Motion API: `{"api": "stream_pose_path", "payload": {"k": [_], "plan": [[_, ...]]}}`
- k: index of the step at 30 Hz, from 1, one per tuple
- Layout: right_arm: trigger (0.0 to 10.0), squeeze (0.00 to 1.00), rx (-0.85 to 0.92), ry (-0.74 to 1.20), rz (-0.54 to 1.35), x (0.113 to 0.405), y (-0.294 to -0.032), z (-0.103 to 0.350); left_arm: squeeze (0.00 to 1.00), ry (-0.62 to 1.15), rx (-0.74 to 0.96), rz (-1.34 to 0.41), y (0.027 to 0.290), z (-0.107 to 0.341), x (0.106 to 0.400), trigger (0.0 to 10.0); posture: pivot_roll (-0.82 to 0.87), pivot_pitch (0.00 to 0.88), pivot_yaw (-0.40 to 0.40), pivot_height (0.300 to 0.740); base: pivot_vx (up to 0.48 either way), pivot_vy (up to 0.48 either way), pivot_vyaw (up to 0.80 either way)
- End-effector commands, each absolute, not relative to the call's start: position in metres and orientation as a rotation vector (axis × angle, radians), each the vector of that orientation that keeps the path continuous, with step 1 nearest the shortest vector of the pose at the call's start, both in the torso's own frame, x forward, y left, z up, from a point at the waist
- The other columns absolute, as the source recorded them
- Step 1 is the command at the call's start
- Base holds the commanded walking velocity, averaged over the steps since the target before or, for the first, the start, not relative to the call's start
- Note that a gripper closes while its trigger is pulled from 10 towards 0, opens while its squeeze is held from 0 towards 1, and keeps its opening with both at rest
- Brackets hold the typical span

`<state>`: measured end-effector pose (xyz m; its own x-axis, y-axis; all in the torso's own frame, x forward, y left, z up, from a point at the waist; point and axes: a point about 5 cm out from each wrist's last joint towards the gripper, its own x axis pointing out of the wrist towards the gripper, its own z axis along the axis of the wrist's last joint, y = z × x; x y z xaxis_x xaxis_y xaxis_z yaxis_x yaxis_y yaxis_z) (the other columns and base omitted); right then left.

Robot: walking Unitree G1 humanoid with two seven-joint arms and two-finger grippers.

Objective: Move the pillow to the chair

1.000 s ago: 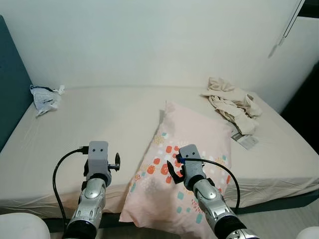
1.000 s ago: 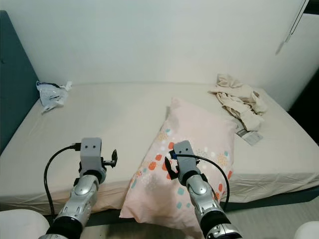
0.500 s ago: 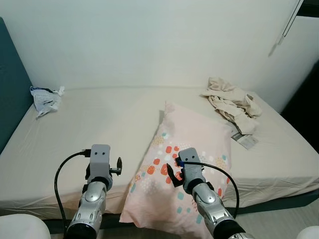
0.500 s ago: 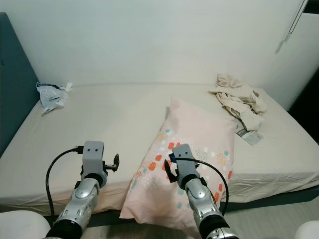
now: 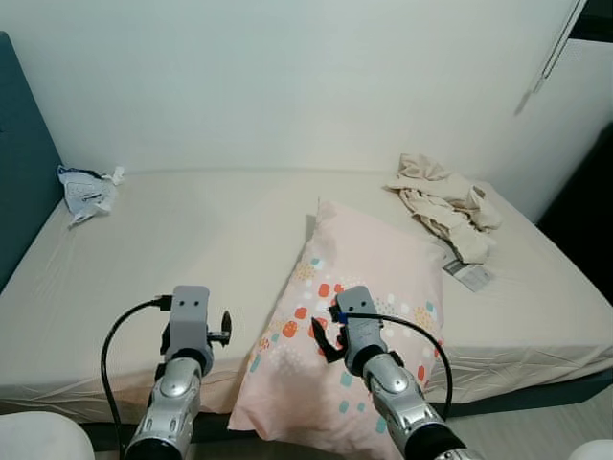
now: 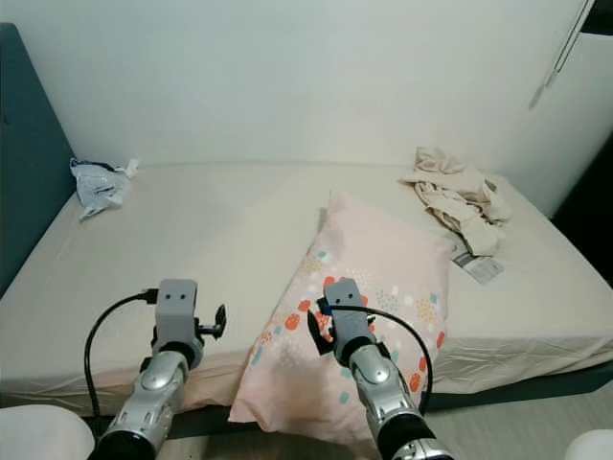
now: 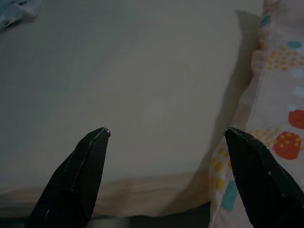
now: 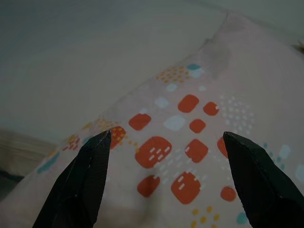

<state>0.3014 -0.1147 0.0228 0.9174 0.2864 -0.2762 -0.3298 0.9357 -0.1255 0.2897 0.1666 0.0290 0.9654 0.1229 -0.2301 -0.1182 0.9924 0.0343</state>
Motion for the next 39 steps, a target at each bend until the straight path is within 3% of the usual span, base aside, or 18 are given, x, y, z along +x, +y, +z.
{"api": "stream_pose_path", "payload": {"k": [1, 18, 23, 26, 39], "plan": [[10.0, 0.00, -0.162, 0.281, 0.310, 0.297, -0.117, 0.017, 0.00, 0.235, 0.017, 0.118, 0.164, 0.029, 0.288, 10.0, -0.04, 0.016, -0.094, 0.689, 0.000, 0.000, 0.00], [10.0, 0.00, -0.117, 0.261, 0.246, 0.300, -0.128, 0.022, 0.00, 0.217, 0.040, 0.078, 0.159, 0.027, 0.278, 10.0, -0.05, 0.058, -0.072, 0.689, 0.000, 0.000, 0.00], [10.0, 0.00, -0.088, 0.270, 0.163, 0.296, -0.141, 0.019, 0.00, 0.215, 0.027, 0.107, 0.165, 0.029, 0.279, 10.0, -0.09, 0.071, -0.003, 0.689, 0.000, 0.000, 0.00], [10.0, 0.00, -0.082, 0.272, 0.155, 0.295, -0.141, 0.018, 0.00, 0.219, 0.024, 0.097, 0.164, 0.029, 0.280, 10.0, -0.09, 0.071, -0.003, 0.689, 0.000, 0.000, 0.00], [10.0, 0.00, -0.061, 0.325, 0.227, 0.283, -0.116, 0.005, 0.00, 0.207, 0.006, 0.015, 0.161, 0.035, 0.288, 10.0, -0.07, 0.048, 0.023, 0.689, 0.000, 0.000, 0.00]]}}
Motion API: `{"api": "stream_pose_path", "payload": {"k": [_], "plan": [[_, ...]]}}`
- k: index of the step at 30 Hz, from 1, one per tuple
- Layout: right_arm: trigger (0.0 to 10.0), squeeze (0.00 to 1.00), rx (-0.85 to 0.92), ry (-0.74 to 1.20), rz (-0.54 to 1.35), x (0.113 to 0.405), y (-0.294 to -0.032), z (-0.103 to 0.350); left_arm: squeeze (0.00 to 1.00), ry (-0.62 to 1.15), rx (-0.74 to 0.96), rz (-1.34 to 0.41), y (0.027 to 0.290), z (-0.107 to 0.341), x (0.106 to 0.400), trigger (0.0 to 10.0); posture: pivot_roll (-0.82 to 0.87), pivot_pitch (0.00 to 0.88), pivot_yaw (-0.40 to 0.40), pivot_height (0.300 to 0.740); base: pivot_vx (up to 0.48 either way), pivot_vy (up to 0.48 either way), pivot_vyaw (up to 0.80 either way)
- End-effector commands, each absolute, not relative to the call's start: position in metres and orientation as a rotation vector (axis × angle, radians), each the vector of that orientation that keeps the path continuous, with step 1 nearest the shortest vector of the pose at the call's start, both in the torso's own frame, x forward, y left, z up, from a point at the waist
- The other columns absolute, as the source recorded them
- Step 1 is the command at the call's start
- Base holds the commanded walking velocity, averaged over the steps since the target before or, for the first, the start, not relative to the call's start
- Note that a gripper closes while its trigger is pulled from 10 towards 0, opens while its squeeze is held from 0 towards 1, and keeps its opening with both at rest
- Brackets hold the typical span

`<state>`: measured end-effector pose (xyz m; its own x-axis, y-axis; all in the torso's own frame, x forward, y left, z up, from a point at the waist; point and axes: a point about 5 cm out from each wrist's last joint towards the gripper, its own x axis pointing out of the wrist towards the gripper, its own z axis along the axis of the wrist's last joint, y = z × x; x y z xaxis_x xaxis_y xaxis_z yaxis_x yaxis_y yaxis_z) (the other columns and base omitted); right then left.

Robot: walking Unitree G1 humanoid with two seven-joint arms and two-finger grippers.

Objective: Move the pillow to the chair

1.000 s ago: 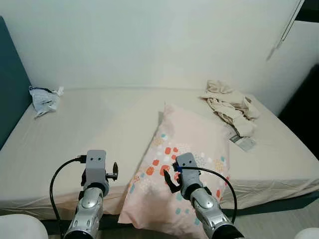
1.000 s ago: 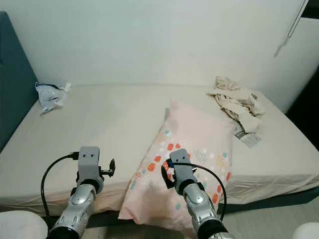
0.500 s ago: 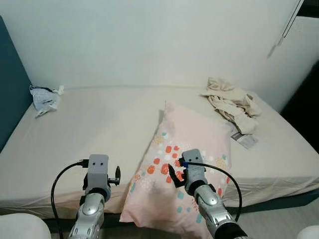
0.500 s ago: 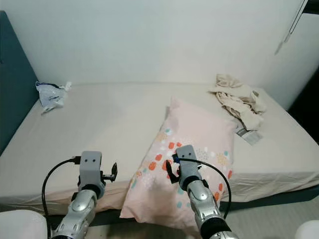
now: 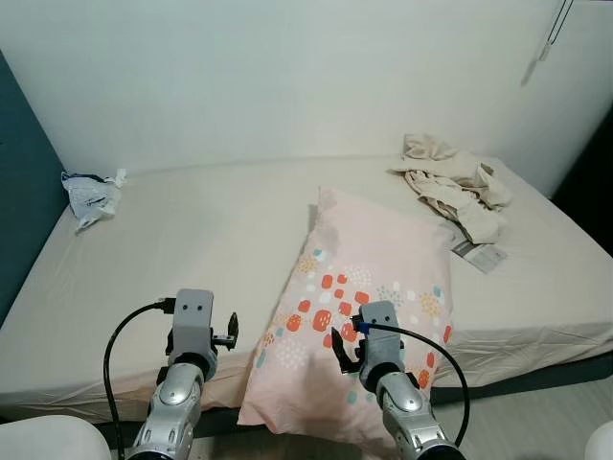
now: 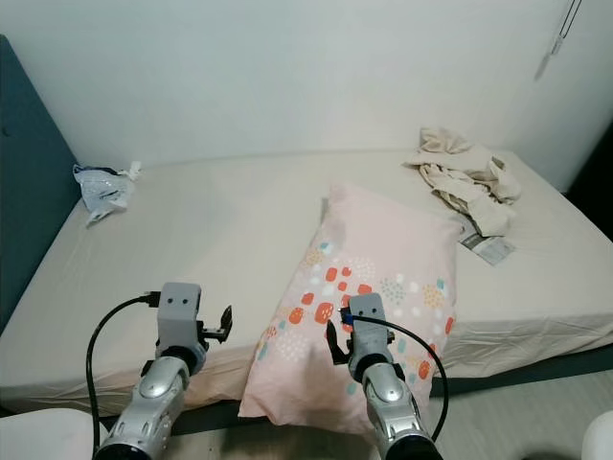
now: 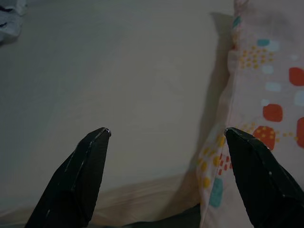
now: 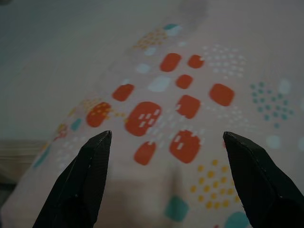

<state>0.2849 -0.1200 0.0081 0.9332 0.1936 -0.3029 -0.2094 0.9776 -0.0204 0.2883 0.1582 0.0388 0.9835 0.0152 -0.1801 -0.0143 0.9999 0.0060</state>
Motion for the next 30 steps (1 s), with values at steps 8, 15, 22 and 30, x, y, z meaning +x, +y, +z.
{"api": "stream_pose_path", "payload": {"k": [8, 15, 22, 30], "plan": [[10.0, 0.00, -0.065, 0.365, 0.222, 0.283, -0.116, 0.001, 0.00, 0.210, 0.010, 0.006, 0.162, 0.037, 0.288, 10.0, -0.05, 0.056, -0.004, 0.689, 0.000, 0.000, 0.00], [10.0, 0.00, -0.120, 0.539, 0.187, 0.267, -0.131, -0.023, 0.00, 0.350, 0.090, -0.083, 0.159, 0.013, 0.277, 10.0, -0.04, 0.065, -0.036, 0.689, 0.000, 0.000, 0.00], [10.0, 0.00, -0.125, 0.587, 0.037, 0.277, -0.144, -0.019, 0.00, 0.310, 0.026, -0.309, 0.137, 0.016, 0.272, 10.0, -0.06, 0.061, -0.032, 0.689, 0.000, 0.000, 0.00], [10.0, 0.00, -0.277, 0.698, -0.185, 0.271, -0.180, -0.023, 0.00, 0.294, -0.047, -0.537, 0.116, 0.017, 0.261, 10.0, -0.08, 0.059, -0.023, 0.689, 0.000, 0.000, 0.00]]}}
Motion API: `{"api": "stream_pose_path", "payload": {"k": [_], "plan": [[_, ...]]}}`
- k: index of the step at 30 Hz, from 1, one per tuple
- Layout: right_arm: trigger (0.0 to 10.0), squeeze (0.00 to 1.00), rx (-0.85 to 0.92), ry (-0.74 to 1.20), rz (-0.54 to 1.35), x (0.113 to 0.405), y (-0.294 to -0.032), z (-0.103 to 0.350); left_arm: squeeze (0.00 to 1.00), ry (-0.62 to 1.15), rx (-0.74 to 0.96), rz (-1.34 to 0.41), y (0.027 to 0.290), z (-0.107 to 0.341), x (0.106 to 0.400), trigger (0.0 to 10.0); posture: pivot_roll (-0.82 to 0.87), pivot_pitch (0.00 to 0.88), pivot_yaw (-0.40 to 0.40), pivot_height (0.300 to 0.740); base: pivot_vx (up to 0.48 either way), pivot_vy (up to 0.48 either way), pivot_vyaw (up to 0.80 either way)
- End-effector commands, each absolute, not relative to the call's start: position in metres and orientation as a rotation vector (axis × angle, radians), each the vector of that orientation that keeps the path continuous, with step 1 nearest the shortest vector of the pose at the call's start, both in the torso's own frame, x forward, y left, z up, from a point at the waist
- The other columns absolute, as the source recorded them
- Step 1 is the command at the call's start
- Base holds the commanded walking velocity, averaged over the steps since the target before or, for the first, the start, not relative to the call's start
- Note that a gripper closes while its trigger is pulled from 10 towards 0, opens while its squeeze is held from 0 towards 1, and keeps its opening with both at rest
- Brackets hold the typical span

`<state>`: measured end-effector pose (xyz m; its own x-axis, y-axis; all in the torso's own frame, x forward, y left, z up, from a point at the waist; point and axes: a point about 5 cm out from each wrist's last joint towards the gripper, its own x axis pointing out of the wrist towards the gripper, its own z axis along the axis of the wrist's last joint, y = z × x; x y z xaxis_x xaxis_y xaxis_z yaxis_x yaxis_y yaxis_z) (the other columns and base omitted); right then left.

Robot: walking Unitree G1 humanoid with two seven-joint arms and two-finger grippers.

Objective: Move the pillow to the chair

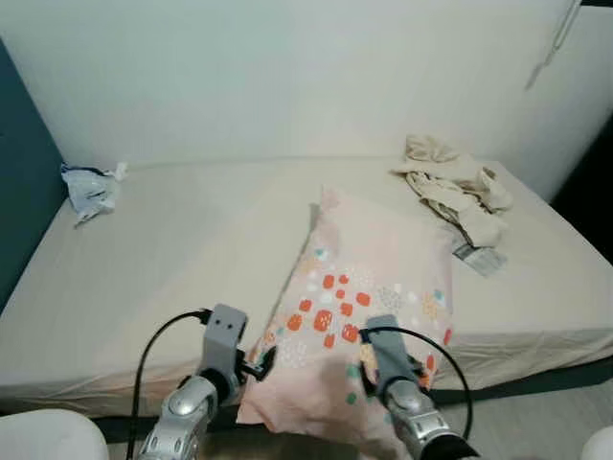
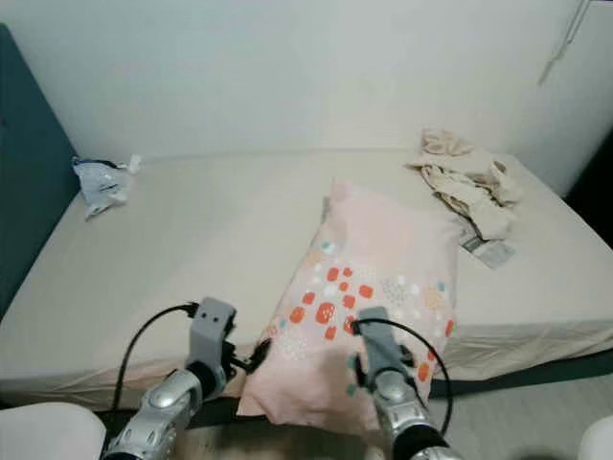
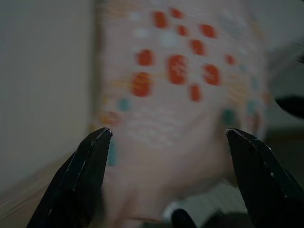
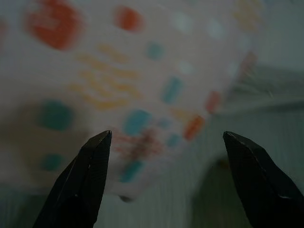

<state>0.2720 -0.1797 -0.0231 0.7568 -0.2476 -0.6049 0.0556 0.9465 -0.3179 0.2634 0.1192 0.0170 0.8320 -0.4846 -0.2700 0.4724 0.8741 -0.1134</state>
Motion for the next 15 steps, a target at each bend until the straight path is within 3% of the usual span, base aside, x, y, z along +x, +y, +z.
{"api": "stream_pose_path", "payload": {"k": [1, 3, 5, 12, 15], "plan": [[10.0, 0.00, -0.256, 0.692, -0.199, 0.271, -0.181, -0.023, 0.00, 0.289, -0.046, -0.552, 0.115, 0.017, 0.261, 10.0, -0.08, 0.060, -0.024, 0.689, 0.000, 0.000, 0.00], [10.0, 0.00, -0.235, 0.675, -0.203, 0.269, -0.182, -0.024, 0.00, 0.286, -0.045, -0.560, 0.114, 0.017, 0.261, 10.0, -0.08, 0.057, -0.025, 0.689, 0.000, 0.000, 0.00], [10.0, 0.00, -0.071, 0.645, -0.192, 0.265, -0.174, -0.027, 0.00, 0.292, -0.045, -0.567, 0.111, 0.017, 0.262, 10.0, -0.07, 0.046, -0.030, 0.689, 0.000, 0.000, 0.00], [10.0, 0.00, -0.021, 0.606, -0.146, 0.269, -0.172, -0.022, 0.00, 0.306, -0.034, -0.578, 0.109, 0.016, 0.262, 10.0, -0.08, 0.043, -0.048, 0.689, 0.000, 0.000, 0.00], [10.0, 0.00, 0.048, 0.528, 0.023, 0.272, -0.159, -0.016, 0.00, 0.307, -0.041, -0.569, 0.108, 0.015, 0.261, 10.0, -0.07, 0.033, -0.059, 0.689, 0.000, 0.000, 0.00]]}}
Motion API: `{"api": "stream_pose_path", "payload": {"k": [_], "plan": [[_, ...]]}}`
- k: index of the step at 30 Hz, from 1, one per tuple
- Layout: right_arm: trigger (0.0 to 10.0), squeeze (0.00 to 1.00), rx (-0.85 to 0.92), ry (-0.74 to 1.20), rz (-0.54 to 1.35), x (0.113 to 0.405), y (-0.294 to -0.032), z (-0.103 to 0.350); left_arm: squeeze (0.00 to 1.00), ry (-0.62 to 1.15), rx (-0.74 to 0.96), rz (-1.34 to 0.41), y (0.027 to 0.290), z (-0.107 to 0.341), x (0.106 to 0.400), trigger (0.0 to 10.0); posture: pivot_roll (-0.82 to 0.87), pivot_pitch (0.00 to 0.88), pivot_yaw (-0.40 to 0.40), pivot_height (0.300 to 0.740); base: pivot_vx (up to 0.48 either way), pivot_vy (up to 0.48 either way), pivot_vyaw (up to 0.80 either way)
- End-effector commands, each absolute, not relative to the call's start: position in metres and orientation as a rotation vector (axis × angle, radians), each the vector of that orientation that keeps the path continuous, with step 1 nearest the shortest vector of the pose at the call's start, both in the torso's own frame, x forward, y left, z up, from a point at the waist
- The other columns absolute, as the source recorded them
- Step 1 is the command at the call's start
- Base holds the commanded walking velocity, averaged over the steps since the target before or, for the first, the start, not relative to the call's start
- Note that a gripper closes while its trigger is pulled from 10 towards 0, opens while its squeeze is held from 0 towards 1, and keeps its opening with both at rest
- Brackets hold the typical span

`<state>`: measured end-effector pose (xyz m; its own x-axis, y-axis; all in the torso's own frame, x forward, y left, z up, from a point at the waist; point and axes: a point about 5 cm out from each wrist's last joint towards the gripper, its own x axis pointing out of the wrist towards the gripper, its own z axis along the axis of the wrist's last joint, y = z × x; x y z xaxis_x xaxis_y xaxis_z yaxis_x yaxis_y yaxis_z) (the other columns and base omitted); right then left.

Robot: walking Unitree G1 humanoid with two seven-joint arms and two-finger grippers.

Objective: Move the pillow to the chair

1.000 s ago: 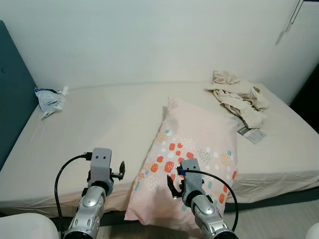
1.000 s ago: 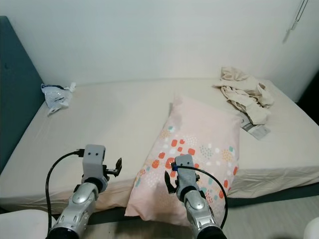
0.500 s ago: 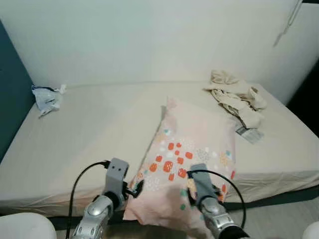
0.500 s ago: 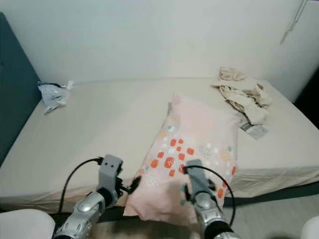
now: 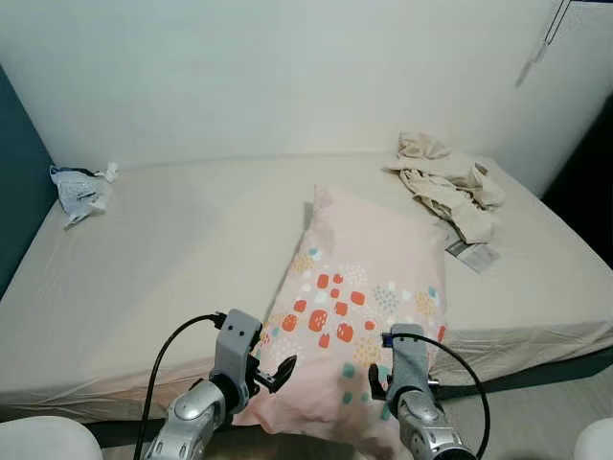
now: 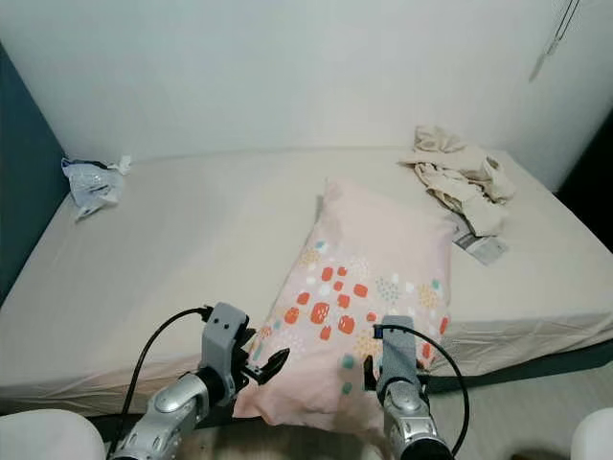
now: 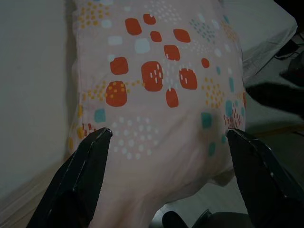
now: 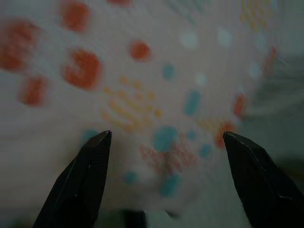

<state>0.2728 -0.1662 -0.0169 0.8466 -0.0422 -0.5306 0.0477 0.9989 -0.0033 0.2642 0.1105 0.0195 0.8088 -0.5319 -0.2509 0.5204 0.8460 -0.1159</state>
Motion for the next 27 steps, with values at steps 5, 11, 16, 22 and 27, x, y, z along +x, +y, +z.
{"api": "stream_pose_path", "payload": {"k": [5, 11, 16, 22, 27], "plan": [[10.0, 0.00, 0.064, 0.520, 0.184, 0.267, -0.148, -0.017, 0.00, 0.311, -0.031, -0.575, 0.108, 0.014, 0.263, 10.0, -0.08, 0.025, -0.052, 0.689, 0.000, 0.000, 0.00], [10.0, 0.00, 0.150, 0.493, 0.214, 0.251, -0.156, -0.015, 0.00, 0.323, -0.024, -0.570, 0.109, 0.013, 0.264, 10.0, -0.08, 0.006, -0.063, 0.689, 0.000, 0.000, 0.00], [10.0, 0.00, 0.162, 0.511, 0.186, 0.240, -0.162, -0.022, 0.00, 0.307, -0.013, -0.541, 0.112, 0.013, 0.266, 10.0, -0.07, 0.000, -0.065, 0.689, 0.000, 0.000, 0.00], [10.0, 0.00, 0.177, 0.504, 0.129, 0.240, -0.164, -0.023, 0.00, 0.307, -0.019, -0.521, 0.114, 0.012, 0.266, 10.0, -0.07, 0.000, -0.065, 0.689, 0.000, 0.000, 0.00], [10.0, 0.00, 0.076, 0.584, 0.072, 0.238, -0.175, -0.031, 0.00, 0.295, 0.002, -0.475, 0.119, 0.012, 0.266, 10.0, -0.07, 0.000, -0.058, 0.689, 0.000, 0.000, 0.00]]}}
